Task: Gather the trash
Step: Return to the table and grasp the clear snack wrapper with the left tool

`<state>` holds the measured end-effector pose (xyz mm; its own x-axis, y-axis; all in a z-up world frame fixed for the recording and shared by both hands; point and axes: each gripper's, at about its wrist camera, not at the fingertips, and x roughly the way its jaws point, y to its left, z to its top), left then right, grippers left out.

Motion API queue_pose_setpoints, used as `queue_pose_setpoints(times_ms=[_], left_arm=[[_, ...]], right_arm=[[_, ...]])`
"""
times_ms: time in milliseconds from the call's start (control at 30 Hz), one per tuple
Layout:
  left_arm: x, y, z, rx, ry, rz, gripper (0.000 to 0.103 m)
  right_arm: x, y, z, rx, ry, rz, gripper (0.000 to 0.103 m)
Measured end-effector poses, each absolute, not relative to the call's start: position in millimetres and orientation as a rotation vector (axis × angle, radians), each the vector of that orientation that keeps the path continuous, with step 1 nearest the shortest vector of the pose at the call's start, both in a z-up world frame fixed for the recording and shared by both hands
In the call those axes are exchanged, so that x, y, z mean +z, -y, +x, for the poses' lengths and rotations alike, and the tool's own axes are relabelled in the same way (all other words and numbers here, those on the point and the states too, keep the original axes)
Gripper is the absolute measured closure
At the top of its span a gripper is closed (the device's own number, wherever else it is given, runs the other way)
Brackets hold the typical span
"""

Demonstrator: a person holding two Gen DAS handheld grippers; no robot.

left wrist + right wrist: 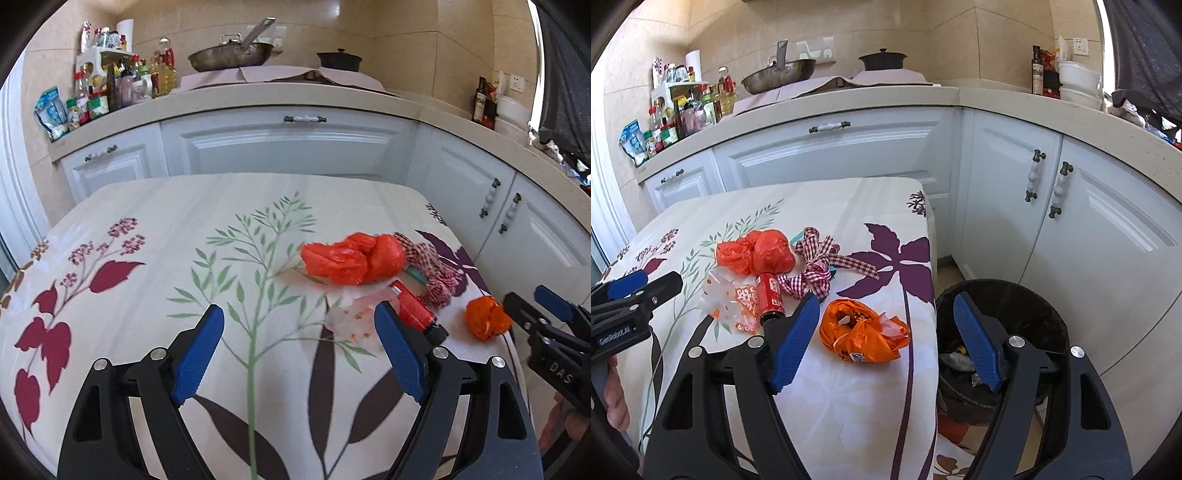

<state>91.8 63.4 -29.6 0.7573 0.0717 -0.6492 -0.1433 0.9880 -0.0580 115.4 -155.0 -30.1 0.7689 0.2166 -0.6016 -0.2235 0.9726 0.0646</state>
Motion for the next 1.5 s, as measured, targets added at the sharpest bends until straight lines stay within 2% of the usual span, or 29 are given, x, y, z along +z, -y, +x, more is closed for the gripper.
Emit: queue_pose_setpoints(times_ms=[467, 500, 567, 633, 767, 900, 933, 1133, 1267, 1333, 1367, 1400, 1500], left_arm=[[-52.8, -40.0, 128.3, 0.047, -0.790, -0.084, 0.022], [-53.6, -40.7, 128.3, 0.042, -0.791, -0.089, 0.026], [-55.7, -42.4, 129.5, 0.024, -0.806, -0.097, 0.042], [-58.1, -43.3, 129.9, 0.012, -0.819, -0.096, 0.052], [-54.4, -45.5, 124.5, -0.006, -0.792, -0.087, 0.068], [-52.4, -51.9, 118.8, -0.018, -0.787, -0.095, 0.072], [-52.2, -53.3, 117.7, -0.018, -0.787, -0.097, 0.082], [-46.4, -70.3, 108.8, 0.003, -0.775, -0.115, 0.091], [-45.7, -77.6, 106.3, 0.013, -0.774, -0.124, 0.093], [-46.2, -80.0, 105.0, 0.014, -0.771, -0.125, 0.098], [-46.4, -81.1, 104.4, 0.014, -0.770, -0.124, 0.098], [-46.5, -82.2, 104.0, 0.014, -0.768, -0.126, 0.098], [-47.3, -84.1, 104.0, 0.008, -0.770, -0.131, 0.098]], right_arm=[[-33.2, 154.1, 119.3, 0.246, -0.678, -0.019, 0.029], [-33.6, 154.1, 119.7, 0.246, -0.679, -0.019, 0.029], [-34.6, 154.4, 121.1, 0.247, -0.686, -0.016, 0.029], [-35.5, 154.0, 122.1, 0.250, -0.691, -0.014, 0.029], [-36.8, 152.2, 124.1, 0.251, -0.702, -0.017, 0.029], [-38.4, 148.9, 125.6, 0.256, -0.714, -0.029, 0.029], [-39.0, 147.7, 126.3, 0.257, -0.719, -0.033, 0.029], [-44.1, 142.5, 131.5, 0.261, -0.757, -0.044, 0.029], [-48.1, 139.3, 135.1, 0.260, -0.785, -0.056, 0.029], [-49.9, 136.5, 137.1, 0.262, -0.801, -0.067, 0.033], [-51.2, 134.8, 138.1, 0.266, -0.811, -0.074, 0.041], [-51.9, 133.8, 138.4, 0.266, -0.814, -0.078, 0.044], [-51.4, 131.8, 136.6, 0.265, -0.811, -0.094, 0.047]])
